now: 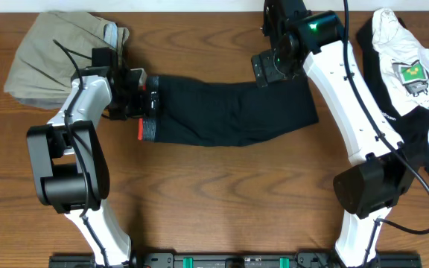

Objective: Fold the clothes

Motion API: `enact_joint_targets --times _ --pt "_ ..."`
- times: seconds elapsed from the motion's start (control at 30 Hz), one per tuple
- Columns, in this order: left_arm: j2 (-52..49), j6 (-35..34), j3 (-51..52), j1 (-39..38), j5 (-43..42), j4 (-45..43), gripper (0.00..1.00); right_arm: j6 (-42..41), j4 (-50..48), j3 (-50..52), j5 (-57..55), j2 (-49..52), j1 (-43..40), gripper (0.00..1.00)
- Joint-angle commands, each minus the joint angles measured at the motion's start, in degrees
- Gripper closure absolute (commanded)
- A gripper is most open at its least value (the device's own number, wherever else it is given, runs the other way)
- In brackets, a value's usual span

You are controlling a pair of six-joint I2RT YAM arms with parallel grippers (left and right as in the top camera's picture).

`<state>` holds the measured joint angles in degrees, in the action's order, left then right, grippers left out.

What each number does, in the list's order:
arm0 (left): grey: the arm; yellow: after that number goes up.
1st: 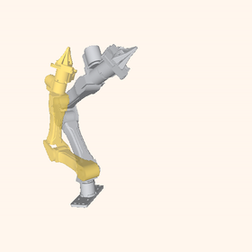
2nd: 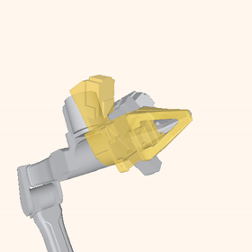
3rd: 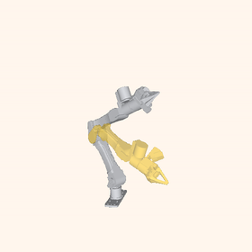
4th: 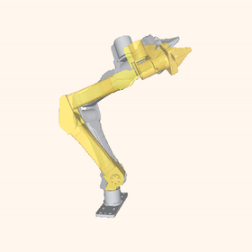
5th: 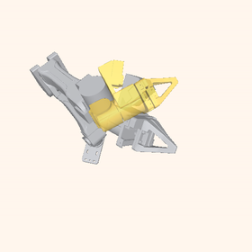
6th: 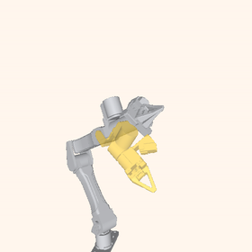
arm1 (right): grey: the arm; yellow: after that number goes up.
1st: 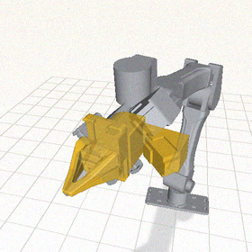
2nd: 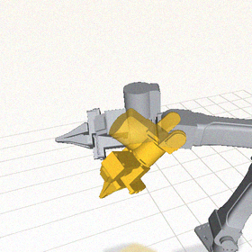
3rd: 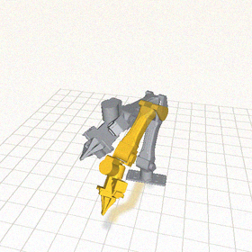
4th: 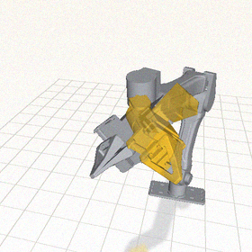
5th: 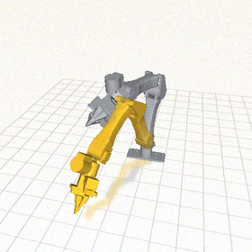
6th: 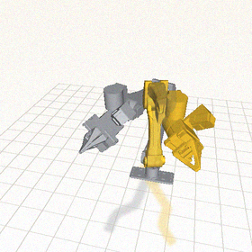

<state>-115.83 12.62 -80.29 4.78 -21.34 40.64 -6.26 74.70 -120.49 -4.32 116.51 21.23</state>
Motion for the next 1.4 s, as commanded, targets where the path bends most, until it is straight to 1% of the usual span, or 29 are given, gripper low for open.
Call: enact_joint_targets --times 0.0,0.13,0.2,0.3,0.33,0.47,0.5,0.7,0.77,0.8,0.87,0.9,0.97,1.0,1.03,1.07,1.1,1.17,1.23,1.37 --pt "0.0 5.6 -0.6 -1.5 3.0 0.2 0.03 0.8 -0.1 -0.7 -0.2 -0.7 -0.6 0.09" --pt "0.0 6.9 -0.6 -3.3 4.3 0.3 0.05 0.8 -0.1 -0.7 -0.2 -0.7 -0.6 0.09" --pt "0.0 6.9 -0.6 -4.3 4.3 0.3 0.09 0.8 -0.1 -0.7 -0.2 -0.7 -0.6 0.09" --pt "0.0 6.5 -0.3 -5.6 4.6 0.4 0.17 0.8 0.1 -0.7 -0.2 -0.7 -0.6 0.09" --pt "0.0 5.2 -0.1 -5.9 5.7 0.3 0.18 0.8 0.2 -0.7 -0.2 -0.7 -0.6 0.09" --pt "0.0 -2.1 0.9 -6.0 12.1 0.2 0.18 0.8 0.8 -0.7 -0.2 -0.7 -0.6 0.11" --pt "0.0 -3.5 1.1 -6.0 12.5 0.2 0.18 0.8 0.9 -0.7 -0.2 -0.7 -0.6 0.11" --pt "-0.1 -10.4 2.8 -6.0 12.6 -0.3 0.18 0.8 0.9 -0.7 -0.2 -0.7 -0.7 0.11" --pt "-0.4 -10.8 3.4 -6.0 11.4 -0.6 0.2 0.8 0.9 -0.7 -0.2 -0.7 -0.7 0.11" --pt "-0.9 -10.8 3.4 -6.0 10.6 -0.5 0.22 0.8 0.9 -0.7 -0.2 -0.7 -0.7 0.11" --pt "-1.9 -10.8 3.4 -6.0 9.6 -0.5 0.36 0.8 0.9 -0.7 -0.2 -0.7 -0.7 0.11" --pt "-2.4 -10.8 3.4 -6.0 8.9 -0.6 0.44 0.8 0.9 -0.7 -0.2 -0.7 -0.7 0.11" --pt "-3.1 -10.8 3.4 -6.0 7.8 -0.8 0.68 0.8 1.0 -0.7 -0.2 -0.7 -0.7 0.12" --pt "-3.3 -10.9 3.4 -6.0 7.8 -0.9 0.76 0.8 1.0 -0.7 -0.2 -0.7 -0.7 0.13" --pt "-3.3 -10.9 3.4 -6.0 7.9 -1.0 0.89 0.8 1.0 -0.7 -0.2 -0.7 -0.7 0.13" --pt "-3.3 -10.9 3.4 -6.0 7.9 -1.0 0.94 0.8 1.0 -0.7 -0.2 -0.7 -0.7 0.14" --pt "-3.2 -10.9 3.3 -6.0 7.9 -1.0 0.94 0.8 1.0 -0.7 -0.2 -0.7 -0.7 0.14" --pt "-2.9 -11.0 3.0 -5.7 7.9 -0.8 0.94 0.5 0.6 -0.7 -0.2 -0.6 -0.7 0.2" --pt "-2.4 -11.1 2.8 -5.3 7.9 -0.4 0.94 0.5 -0.1 -0.5 0.1 -0.3 -0.7 0.3" --pt "-0.3 -11.1 2.7 -3.8 8.7 1.0 0.94 -0.6 -1.4 -0.5 1.0 1.2 -1.1 0.6"
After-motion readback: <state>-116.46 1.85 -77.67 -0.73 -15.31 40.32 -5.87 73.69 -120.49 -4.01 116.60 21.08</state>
